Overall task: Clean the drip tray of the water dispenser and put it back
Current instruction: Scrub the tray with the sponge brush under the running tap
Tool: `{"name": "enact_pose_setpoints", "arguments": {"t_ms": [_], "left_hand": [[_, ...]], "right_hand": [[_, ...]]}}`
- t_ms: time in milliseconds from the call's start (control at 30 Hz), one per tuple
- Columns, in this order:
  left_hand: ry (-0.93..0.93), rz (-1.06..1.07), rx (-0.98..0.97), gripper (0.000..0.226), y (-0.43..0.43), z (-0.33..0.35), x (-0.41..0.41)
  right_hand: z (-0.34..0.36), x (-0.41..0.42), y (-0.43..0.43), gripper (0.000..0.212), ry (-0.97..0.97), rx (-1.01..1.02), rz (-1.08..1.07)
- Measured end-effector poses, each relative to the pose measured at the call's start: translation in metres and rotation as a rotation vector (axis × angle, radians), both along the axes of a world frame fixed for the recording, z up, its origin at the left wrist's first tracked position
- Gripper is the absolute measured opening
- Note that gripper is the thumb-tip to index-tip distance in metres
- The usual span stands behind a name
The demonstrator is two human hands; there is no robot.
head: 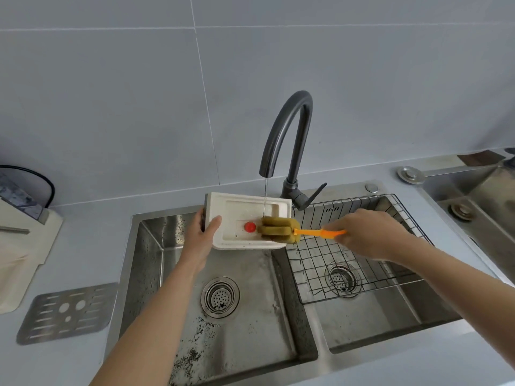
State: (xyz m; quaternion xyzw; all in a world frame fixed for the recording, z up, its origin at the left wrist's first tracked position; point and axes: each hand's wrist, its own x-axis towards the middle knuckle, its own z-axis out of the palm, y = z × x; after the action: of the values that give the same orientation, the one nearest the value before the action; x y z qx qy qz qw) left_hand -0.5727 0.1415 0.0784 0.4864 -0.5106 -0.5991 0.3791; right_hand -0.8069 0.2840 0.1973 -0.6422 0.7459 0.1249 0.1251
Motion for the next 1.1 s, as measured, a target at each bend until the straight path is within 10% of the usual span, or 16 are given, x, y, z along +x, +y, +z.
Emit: {"name": "enact_pose_setpoints", "arguments": {"t_ms": [1100], "left_hand": [[0.232, -0.207, 0.421, 0.019, 0.022, -0.026, -0.066]], "right_hand": [[-0.036, 0.004, 0.022, 0.041, 0.106, -0.243, -0.013]]}}
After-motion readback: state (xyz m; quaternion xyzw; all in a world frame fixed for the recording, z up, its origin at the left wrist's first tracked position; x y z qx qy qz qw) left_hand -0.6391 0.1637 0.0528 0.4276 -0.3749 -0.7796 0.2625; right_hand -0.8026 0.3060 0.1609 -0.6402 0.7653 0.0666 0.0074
